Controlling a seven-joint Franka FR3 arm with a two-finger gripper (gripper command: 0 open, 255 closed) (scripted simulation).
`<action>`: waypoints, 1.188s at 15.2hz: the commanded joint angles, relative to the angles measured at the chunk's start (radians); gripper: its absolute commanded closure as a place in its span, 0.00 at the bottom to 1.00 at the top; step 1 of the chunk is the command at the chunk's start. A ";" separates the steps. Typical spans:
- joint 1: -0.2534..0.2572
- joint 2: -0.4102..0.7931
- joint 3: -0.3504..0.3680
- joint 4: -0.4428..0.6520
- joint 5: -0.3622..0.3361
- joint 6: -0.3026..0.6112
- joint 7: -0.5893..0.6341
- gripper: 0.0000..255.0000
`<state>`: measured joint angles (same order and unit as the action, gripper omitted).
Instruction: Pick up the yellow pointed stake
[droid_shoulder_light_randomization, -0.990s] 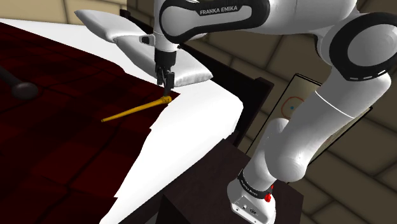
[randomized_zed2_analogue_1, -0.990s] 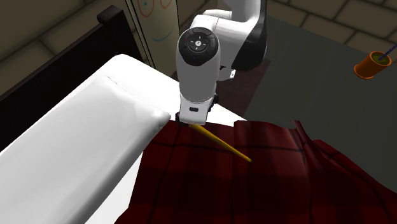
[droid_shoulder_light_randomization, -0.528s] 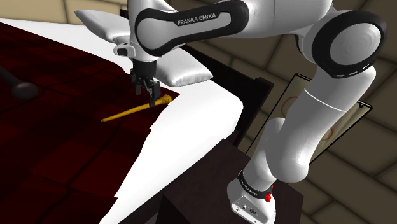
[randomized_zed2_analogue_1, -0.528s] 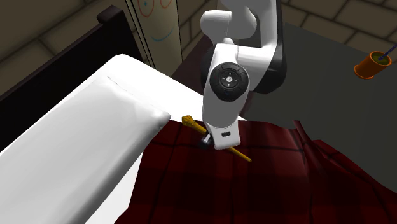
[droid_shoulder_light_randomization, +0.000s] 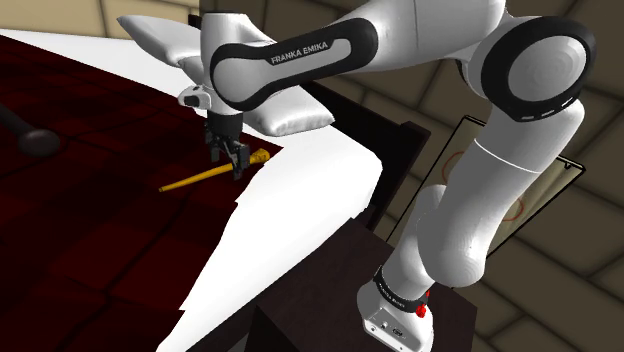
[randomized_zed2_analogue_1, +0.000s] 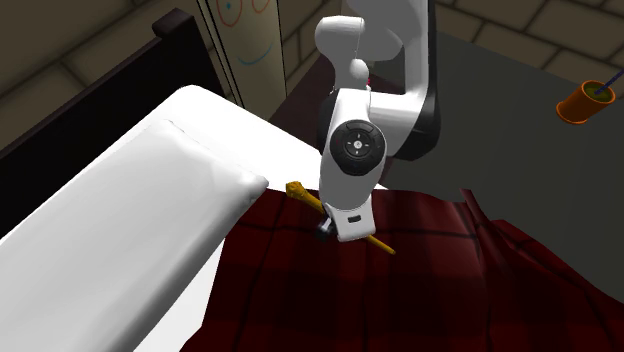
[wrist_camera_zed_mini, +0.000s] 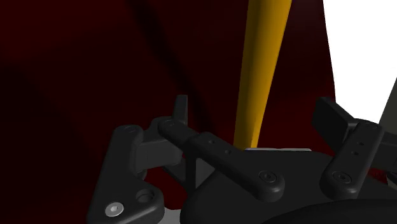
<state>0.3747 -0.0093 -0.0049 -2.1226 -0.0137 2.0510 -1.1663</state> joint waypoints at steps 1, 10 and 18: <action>0.000 0.001 0.000 -0.003 0.000 0.005 0.000 1.00; 0.000 0.002 0.000 -0.002 0.000 0.005 0.000 1.00; 0.000 -0.034 0.000 0.067 0.000 -0.100 -0.001 1.00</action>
<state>0.3753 -0.0391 -0.0044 -2.0654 -0.0133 1.9650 -1.1665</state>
